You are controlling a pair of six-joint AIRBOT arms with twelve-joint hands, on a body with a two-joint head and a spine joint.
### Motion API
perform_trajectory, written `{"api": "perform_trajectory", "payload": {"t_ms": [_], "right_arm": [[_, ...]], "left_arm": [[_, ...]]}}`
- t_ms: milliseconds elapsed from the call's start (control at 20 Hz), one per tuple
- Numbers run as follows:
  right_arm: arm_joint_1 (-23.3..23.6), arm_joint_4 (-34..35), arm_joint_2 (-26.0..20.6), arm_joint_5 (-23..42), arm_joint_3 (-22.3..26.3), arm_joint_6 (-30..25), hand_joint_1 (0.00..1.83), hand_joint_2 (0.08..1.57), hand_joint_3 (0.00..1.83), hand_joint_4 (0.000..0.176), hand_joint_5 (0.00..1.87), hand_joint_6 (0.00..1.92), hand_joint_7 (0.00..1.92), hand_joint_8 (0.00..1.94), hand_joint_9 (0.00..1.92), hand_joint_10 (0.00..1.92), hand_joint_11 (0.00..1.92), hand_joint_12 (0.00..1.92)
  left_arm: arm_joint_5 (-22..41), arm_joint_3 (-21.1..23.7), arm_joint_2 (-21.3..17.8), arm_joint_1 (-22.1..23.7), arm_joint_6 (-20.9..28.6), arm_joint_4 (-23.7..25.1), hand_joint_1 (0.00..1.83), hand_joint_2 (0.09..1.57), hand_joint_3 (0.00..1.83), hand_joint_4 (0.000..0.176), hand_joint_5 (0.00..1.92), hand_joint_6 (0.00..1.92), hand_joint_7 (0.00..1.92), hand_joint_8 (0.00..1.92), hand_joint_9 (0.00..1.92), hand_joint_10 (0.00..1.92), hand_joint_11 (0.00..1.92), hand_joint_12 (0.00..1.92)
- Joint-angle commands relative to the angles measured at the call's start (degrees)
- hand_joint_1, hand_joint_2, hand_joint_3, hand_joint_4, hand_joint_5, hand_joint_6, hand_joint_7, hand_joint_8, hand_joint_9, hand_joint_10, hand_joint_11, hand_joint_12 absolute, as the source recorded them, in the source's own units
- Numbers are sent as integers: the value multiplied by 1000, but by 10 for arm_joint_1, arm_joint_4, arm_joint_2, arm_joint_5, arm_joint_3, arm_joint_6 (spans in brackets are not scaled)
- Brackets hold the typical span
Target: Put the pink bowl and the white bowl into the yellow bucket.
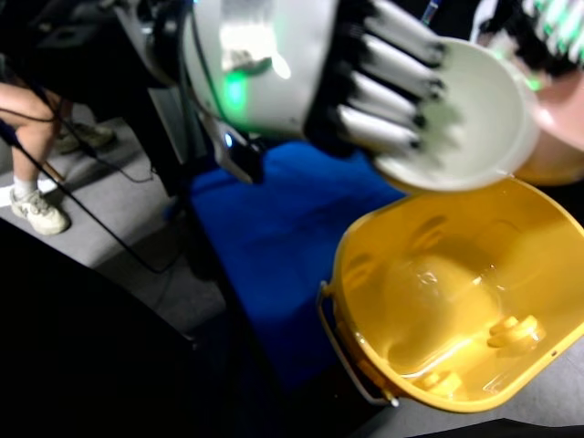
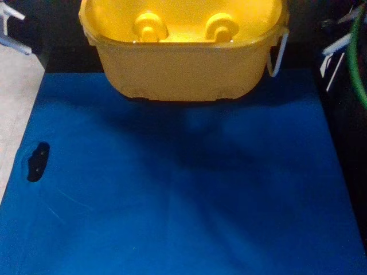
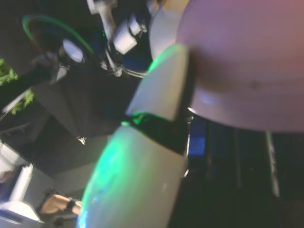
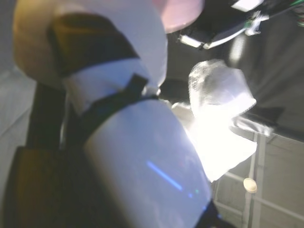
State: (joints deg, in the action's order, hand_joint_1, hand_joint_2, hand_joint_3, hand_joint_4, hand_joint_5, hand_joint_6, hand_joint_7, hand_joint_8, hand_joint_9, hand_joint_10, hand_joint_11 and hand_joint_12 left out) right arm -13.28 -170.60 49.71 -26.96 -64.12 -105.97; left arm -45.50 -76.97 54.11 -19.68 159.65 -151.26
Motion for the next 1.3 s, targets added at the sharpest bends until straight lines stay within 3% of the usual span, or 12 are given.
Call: {"api": "perform_trajectory", "payload": {"t_ms": [0,50,100,150,200,250,450,700,750,1150,1200,1250], "right_arm": [[16,-20,10,-54,-14,-3,1479,1205,1,0,681,1410,770,1242,812,1294,511,1692],[17,-20,24,-53,-30,-3,1487,1167,0,0,809,1294,853,1146,873,1207,593,1626],[16,-20,36,-51,-45,-3,1491,1143,0,0,849,1244,913,1087,907,1158,615,1583],[16,-20,40,-47,-53,-3,1493,1134,0,0,851,1217,942,1052,928,1134,627,1578],[16,-20,41,-46,-57,-3,1496,1124,0,0,860,1180,925,1032,955,1091,690,1581],[16,-20,40,-44,-61,-3,1498,1116,0,0,875,1153,946,1009,975,1065,691,1574],[16,-20,60,-28,-97,-7,1484,1175,0,0,776,1283,790,1124,827,1203,646,1679],[15,-10,85,1,-139,-7,1477,1205,1,0,721,1359,728,1216,772,1286,574,1757],[13,-10,93,6,-146,-7,1490,1141,0,0,882,1190,864,1062,897,1115,683,1646],[-8,-1,109,13,-161,-7,1476,1206,0,0,693,1403,690,1197,764,1284,647,1699],[-10,-1,109,13,-161,-7,1489,1140,0,0,797,1220,841,1064,904,1141,788,1583],[-10,-1,109,13,-160,-7,1255,1168,2,0,839,1252,854,1129,765,1086,652,1496]], "left_arm": [[-36,-9,6,10,2,-33,1277,1153,4,0,833,1022,956,1232,1019,1266,905,1608],[-31,-20,14,11,3,-33,1241,1192,4,0,809,1008,879,1450,1043,1713,1051,1894],[-22,-35,26,12,5,-33,1241,1193,0,0,809,1026,879,1441,971,1638,959,1869],[-17,-44,35,12,7,-32,1369,1159,0,0,851,929,880,1200,913,1480,842,1783],[-15,-53,43,11,10,-32,1375,1146,0,0,850,941,904,1135,942,1417,842,1713],[-14,-65,55,11,20,-32,1364,1176,2,0,766,1111,838,1206,868,1437,764,1656],[-9,-125,109,8,71,-22,1364,1173,1,0,739,1186,855,1178,882,1353,749,1481],[2,-164,147,-16,88,-34,1361,1184,0,0,765,1139,805,1219,859,1432,750,1519],[2,-169,149,-22,90,-36,1361,1184,0,0,764,1138,801,1226,862,1430,760,1522],[17,-207,179,-40,110,-47,1358,1190,0,0,748,1200,790,1234,849,1429,747,1492],[18,-207,179,-40,110,-47,1354,1197,1,0,742,1224,779,1247,827,1454,722,1526],[19,-208,180,-40,110,-47,1349,1207,2,0,728,1241,767,1277,795,1488,673,1578]]}}
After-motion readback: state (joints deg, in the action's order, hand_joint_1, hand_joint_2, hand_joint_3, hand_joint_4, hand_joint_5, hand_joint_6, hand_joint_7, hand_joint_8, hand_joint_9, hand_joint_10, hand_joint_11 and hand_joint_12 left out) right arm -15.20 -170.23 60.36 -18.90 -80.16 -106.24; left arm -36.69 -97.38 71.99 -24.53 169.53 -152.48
